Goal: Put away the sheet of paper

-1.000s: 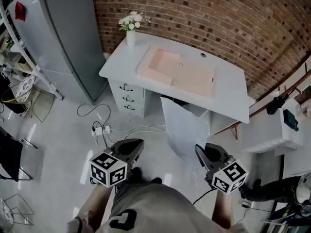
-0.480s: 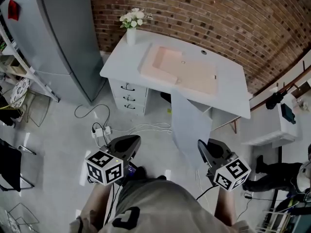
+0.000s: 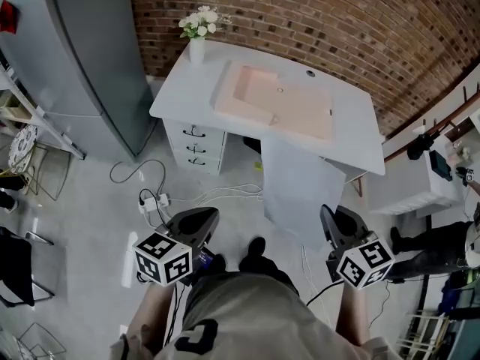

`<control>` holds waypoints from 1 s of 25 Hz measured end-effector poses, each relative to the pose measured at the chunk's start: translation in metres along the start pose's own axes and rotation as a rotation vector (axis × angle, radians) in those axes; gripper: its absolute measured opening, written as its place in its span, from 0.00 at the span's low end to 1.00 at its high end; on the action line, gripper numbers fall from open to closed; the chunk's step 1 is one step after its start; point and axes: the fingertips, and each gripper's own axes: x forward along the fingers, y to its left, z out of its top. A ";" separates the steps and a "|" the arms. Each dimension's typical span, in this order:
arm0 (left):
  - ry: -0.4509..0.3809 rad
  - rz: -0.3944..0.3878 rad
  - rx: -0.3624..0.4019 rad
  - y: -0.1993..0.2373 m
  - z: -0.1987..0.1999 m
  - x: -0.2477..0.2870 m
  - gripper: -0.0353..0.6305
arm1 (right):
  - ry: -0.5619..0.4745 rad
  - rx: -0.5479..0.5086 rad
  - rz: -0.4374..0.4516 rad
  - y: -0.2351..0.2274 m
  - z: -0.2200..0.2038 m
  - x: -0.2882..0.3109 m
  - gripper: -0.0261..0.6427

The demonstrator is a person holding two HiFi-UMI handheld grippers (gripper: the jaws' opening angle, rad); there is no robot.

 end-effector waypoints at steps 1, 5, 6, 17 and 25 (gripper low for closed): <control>-0.002 -0.002 0.000 0.001 0.001 0.000 0.08 | 0.003 0.005 -0.013 -0.003 -0.001 0.001 0.08; -0.005 0.012 0.003 0.007 0.006 0.000 0.08 | -0.001 -0.005 -0.014 -0.008 0.003 0.008 0.07; -0.007 0.019 0.002 0.009 0.008 0.000 0.08 | 0.001 -0.018 -0.011 -0.008 0.003 0.011 0.07; 0.018 0.064 0.000 0.021 0.019 0.025 0.08 | 0.001 -0.051 -0.007 -0.037 0.009 0.039 0.07; 0.055 0.068 0.018 0.018 0.031 0.071 0.08 | -0.015 -0.087 -0.051 -0.085 0.010 0.053 0.07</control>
